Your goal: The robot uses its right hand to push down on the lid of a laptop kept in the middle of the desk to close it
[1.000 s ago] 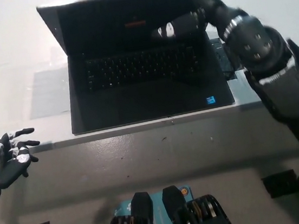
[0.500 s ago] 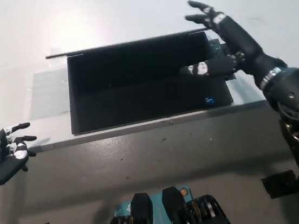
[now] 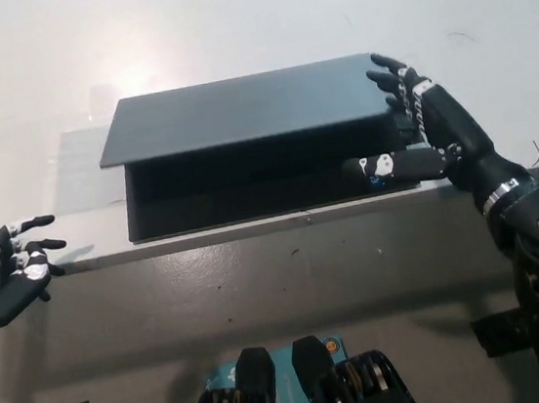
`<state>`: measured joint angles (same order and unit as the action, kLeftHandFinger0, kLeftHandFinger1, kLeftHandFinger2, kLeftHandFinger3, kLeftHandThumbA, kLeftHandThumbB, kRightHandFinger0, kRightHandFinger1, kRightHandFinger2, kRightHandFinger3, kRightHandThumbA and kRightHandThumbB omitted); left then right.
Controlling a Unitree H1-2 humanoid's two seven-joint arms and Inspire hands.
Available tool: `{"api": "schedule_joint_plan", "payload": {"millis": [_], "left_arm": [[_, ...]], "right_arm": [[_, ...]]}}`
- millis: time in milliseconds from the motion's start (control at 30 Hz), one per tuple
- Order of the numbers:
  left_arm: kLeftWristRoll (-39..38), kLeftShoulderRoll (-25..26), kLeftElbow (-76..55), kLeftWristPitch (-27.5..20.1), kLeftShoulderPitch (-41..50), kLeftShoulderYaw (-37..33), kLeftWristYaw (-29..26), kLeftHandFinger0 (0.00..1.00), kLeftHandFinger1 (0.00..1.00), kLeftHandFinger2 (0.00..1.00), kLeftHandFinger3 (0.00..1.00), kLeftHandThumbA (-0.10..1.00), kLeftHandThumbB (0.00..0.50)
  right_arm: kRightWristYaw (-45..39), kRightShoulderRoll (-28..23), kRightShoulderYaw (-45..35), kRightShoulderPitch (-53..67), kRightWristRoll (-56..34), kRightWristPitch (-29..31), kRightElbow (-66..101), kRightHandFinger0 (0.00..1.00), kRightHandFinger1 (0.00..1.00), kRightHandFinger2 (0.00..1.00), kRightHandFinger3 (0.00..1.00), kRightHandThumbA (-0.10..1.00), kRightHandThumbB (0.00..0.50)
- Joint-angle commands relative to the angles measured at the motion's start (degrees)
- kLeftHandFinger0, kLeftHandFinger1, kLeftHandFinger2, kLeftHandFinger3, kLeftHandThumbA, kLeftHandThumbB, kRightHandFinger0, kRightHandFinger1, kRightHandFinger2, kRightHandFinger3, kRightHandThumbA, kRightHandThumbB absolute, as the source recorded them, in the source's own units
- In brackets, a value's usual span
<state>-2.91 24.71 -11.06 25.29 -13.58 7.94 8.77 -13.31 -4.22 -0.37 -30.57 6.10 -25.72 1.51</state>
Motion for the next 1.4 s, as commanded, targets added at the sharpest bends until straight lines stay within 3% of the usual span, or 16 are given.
{"api": "schedule_joint_plan", "payload": {"millis": [0,67,200,367,600,767,800,933,1067,1167,1367], "left_arm": [[0.58,3.1,-1.65,1.49,-2.96,0.92,0.44,0.36,0.5,0.64,0.78,0.09,0.006],[0.78,3.32,-1.38,1.16,-3.27,0.79,0.48,0.36,0.49,0.64,0.78,0.08,0.01],[1.92,3.64,-1.39,1.1,-3.84,0.11,0.13,0.33,0.49,0.65,0.77,0.08,0.015],[2.07,4.17,-1.01,1.32,-4.88,-0.19,0.25,0.33,0.5,0.66,0.79,0.1,0.023],[1.96,4.37,-0.55,1.64,-6.61,-0.73,0.49,0.34,0.49,0.63,0.78,0.08,0.013],[1.92,4.09,-0.44,1.62,-6.5,-0.78,0.43,0.37,0.52,0.65,0.78,0.07,0.014],[1.82,3.88,-0.64,1.63,-6.1,-0.63,0.29,0.33,0.5,0.65,0.77,0.08,0.019],[1.59,3.54,-0.68,1.6,-5.21,-0.33,0.06,0.29,0.5,0.65,0.79,0.11,0.024],[1.43,3.32,-1.18,1.29,-4.19,-0.09,-0.02,0.35,0.5,0.65,0.79,0.1,0.013],[1.8,3.11,-1.12,1.1,-3.67,0.07,-0.53,0.33,0.49,0.65,0.78,0.11,0.036],[1.77,3.16,-1.69,1.43,-2.97,0.2,-0.53,0.31,0.49,0.65,0.78,0.09,0.021]], "right_arm": [[0.34,1.72,-2.37,-0.16,-1.75,-1.21,0.31,1.0,1.0,0.99,1.0,1.0,0.17],[0.57,2.59,-3.05,0.42,-2.48,-1.21,0.37,1.0,1.0,0.99,1.0,1.0,0.169],[2.17,5.59,-4.25,3.39,-4.38,-1.21,-1.53,1.0,0.93,0.91,1.0,1.0,0.24],[2.79,6.75,-4.43,4.53,-4.98,-1.21,-2.69,1.0,0.96,0.92,1.0,1.0,0.198],[4.2,8.93,-3.72,8.25,-5.87,-1.21,-2.98,1.0,0.96,0.93,1.0,1.0,0.2],[4.21,9.36,-2.99,10.61,-6.84,-1.21,-2.89,1.0,1.0,0.99,1.0,1.0,0.2],[4.1,9.07,-2.97,10.85,-7.21,-1.21,-3.01,1.0,1.0,1.0,1.0,1.0,0.208],[4.25,8.1,-2.7,10.72,-7.87,-1.21,-2.96,1.0,0.99,0.97,1.0,1.0,0.206],[4.05,6.9,-2.43,10.26,-9.48,-1.21,-1.76,1.0,1.0,0.97,1.0,1.0,0.22],[2.87,5.56,-3.04,8.95,-12.31,-1.21,0.43,1.0,1.0,1.0,1.0,1.0,0.252],[2.46,1.53,-2.96,5.6,-15.98,-1.21,6.51,1.0,1.0,1.0,1.0,1.0,0.231]]}}
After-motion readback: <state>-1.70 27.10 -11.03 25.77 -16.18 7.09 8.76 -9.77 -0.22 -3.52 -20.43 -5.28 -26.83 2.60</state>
